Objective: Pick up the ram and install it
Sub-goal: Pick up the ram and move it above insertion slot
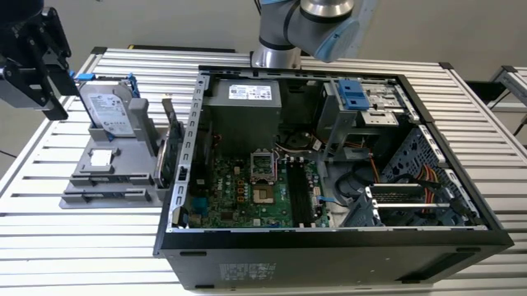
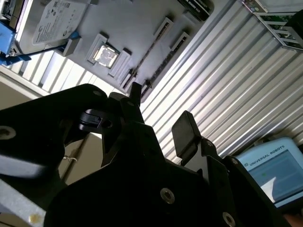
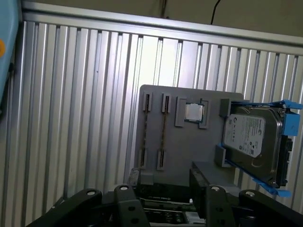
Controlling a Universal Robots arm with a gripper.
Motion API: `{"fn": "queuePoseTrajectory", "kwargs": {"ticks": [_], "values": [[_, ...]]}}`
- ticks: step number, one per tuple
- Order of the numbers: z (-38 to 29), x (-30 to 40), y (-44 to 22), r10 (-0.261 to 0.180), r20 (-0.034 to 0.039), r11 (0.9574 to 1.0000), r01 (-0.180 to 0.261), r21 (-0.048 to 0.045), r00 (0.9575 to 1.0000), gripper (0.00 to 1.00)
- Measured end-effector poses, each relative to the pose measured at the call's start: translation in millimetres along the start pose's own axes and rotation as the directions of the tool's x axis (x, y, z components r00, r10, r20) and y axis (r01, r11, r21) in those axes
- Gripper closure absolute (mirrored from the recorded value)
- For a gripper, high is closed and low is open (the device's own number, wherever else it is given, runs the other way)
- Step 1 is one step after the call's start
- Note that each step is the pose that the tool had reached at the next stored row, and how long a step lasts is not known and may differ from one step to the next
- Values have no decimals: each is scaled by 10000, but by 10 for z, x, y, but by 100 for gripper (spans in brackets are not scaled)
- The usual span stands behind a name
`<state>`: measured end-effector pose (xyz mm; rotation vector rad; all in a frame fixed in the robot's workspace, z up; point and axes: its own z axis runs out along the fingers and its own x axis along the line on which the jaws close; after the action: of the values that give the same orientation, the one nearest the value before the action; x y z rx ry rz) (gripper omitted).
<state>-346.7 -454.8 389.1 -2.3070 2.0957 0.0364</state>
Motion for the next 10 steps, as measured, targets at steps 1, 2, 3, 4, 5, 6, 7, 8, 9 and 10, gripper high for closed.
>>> {"fn": "queuePoseTrajectory", "kwargs": {"ticks": [1, 2, 3, 4, 5, 6, 7, 8, 9, 10], "values": [[5, 0, 0, 2, 0, 10000, -2, 1, 10000, 0], [9, 0, 0, 4, 0, 10000, -4, 0, 10000, 0], [14, 1, 0, 5, 0, 10000, -5, 0, 10000, 0], [18, 1, 0, 7, -1, 10000, -7, 0, 10000, 0], [22, 1, 0, 9, 0, 10000, -9, 0, 10000, 0], [27, 1, 0, 10, -1, 10000, -10, 0, 10000, 0], [32, 1, 0, 11, 0, 10000, -11, 1, 10000, 0], [37, 2, 0, 12, 0, 10000, -12, 1, 10000, 0], [42, 2, 1, 13, 0, 10000, -13, 1, 10000, 0], [46, 2, 1, 14, 0, 10000, -14, 1, 10000, 0]]}}
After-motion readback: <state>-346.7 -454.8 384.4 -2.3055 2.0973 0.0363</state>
